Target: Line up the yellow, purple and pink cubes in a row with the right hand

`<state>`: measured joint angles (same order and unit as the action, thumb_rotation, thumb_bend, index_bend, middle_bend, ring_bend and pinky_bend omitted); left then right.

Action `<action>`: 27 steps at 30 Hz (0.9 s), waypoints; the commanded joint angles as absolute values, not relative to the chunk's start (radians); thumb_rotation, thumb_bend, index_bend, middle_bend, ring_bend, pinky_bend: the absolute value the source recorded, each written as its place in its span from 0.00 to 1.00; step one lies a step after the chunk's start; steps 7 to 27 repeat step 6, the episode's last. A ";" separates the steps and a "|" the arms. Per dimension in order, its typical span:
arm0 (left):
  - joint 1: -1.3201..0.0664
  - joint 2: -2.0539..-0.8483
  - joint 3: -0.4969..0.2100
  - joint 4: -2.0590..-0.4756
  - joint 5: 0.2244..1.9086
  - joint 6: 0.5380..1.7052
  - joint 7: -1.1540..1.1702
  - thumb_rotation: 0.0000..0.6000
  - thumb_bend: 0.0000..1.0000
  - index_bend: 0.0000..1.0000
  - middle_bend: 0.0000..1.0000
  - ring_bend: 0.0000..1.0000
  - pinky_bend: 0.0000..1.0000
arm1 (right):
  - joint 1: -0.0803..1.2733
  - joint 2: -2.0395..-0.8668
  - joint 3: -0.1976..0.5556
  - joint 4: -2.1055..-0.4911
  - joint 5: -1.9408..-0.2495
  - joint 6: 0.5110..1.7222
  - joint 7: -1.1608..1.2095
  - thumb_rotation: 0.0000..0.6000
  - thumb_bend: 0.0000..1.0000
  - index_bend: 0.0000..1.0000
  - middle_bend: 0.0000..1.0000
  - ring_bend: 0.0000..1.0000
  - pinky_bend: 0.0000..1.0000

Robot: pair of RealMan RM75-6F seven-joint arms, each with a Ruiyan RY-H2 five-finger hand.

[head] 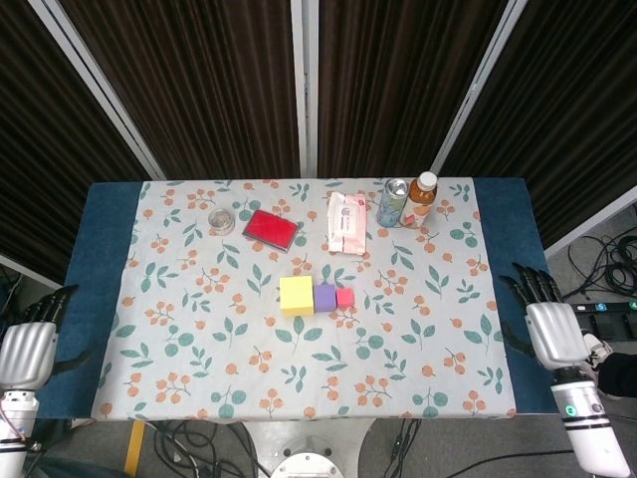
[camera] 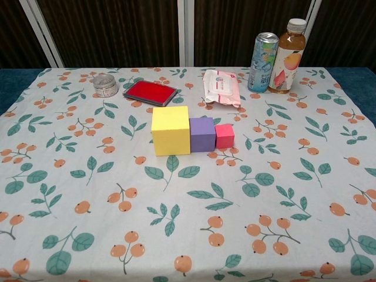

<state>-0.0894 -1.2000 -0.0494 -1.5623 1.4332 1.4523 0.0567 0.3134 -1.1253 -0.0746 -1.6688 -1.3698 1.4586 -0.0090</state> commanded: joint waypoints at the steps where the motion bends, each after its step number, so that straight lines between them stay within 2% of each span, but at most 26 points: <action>1: -0.089 -1.208 -0.054 -1.564 1.434 1.463 0.077 1.00 0.19 0.14 0.22 0.17 0.23 | 0.236 -1.117 -0.105 -1.634 -1.438 1.543 0.036 1.00 0.33 0.13 0.01 0.00 0.00; 6: -0.088 -1.208 -0.055 -1.575 1.434 1.468 0.094 1.00 0.19 0.14 0.22 0.17 0.23 | 0.185 -1.121 -0.105 -1.626 -1.490 1.600 0.048 1.00 0.33 0.13 0.01 0.00 0.00; 27: -0.088 -1.208 -0.055 -1.575 1.434 1.468 0.094 1.00 0.19 0.14 0.22 0.17 0.23 | 0.185 -1.121 -0.105 -1.626 -1.490 1.600 0.048 1.00 0.33 0.13 0.01 0.00 0.00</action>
